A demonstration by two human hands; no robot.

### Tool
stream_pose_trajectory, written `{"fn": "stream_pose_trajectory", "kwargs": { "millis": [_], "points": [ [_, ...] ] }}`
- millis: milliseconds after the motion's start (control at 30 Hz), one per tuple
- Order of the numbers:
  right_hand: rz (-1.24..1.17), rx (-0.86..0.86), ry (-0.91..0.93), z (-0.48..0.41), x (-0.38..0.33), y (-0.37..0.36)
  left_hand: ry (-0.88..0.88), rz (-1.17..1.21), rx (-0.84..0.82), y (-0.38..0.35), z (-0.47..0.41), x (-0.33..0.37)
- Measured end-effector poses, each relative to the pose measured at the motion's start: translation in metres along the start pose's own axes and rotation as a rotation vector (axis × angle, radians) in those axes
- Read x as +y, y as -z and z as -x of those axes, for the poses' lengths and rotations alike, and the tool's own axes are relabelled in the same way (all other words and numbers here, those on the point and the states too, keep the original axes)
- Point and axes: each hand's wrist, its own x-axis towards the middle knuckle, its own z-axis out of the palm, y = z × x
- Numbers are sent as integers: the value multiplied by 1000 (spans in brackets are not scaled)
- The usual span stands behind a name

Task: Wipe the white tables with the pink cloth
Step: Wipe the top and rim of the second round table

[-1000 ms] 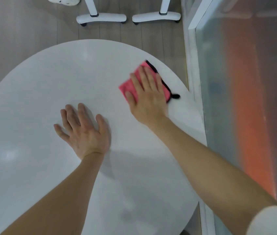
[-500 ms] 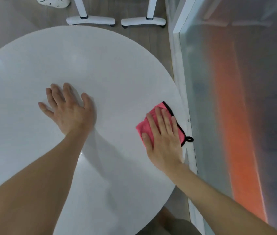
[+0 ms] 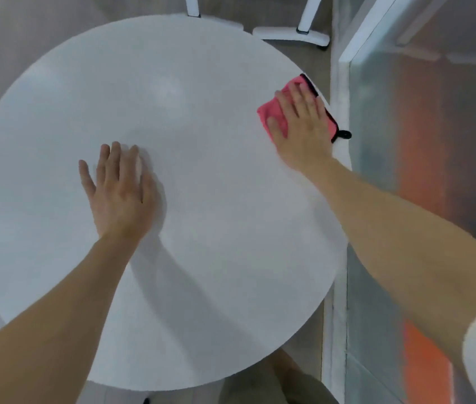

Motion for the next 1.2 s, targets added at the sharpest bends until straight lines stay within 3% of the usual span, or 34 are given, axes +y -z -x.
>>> {"fn": "stream_pose_trajectory", "kwargs": {
  "millis": [67, 233, 333, 400, 500, 567, 600, 633, 733, 800, 833, 900, 1000, 1067, 1100, 1133, 1200],
  "points": [
    [-28, 20, -10, 19, -50, -7, -4, -14, -19, 5, 4, -16],
    [-138, -218, 794, 147, -131, -10, 47, 39, -14, 1, 5, -21],
    [-150, -260, 953, 101, -112, -12, 52, 52, -7, 1, 5, -22],
    [-93, -149, 860, 30, -98, -11, 45, 42, -3, 1, 5, -22],
    [14, 38, 462, -71, -86, -11, 40, 27, 5, 1, 6, -23],
    [-7, 75, 247, -87, -106, -18, 32, 26, 6, 2, 6, -22],
    [-34, 98, 232, -74, -124, -22, 30, 28, 6, 3, 5, -23],
    [-63, 98, 307, -49, -143, -23, 34, 28, 4, 4, 5, -23],
    [-160, -103, 825, 43, -169, -19, 44, 31, -11, 7, 5, -19],
    [-174, -202, 1070, 48, -150, -11, 41, 50, -5, 7, 6, -18],
    [-185, -219, 1108, 29, -135, -12, 39, 54, 3, 7, 6, -19],
    [-177, -130, 1003, -26, -104, -14, 37, 60, 14, 5, 5, -20],
    [-61, 46, 491, -107, -71, -12, 37, 66, 24, 5, 6, -20],
    [-16, 99, 162, -126, -93, -15, 33, 63, 21, 5, 6, -19],
    [-8, 96, 89, -124, -118, -18, 33, 60, 17, 6, 6, -19],
    [-2, 89, 102, -116, -147, -21, 34, 58, 16, 6, 6, -19],
    [-10, 60, 321, -91, -203, -28, 32, 51, 16, 8, 5, -18]
  ]
}}
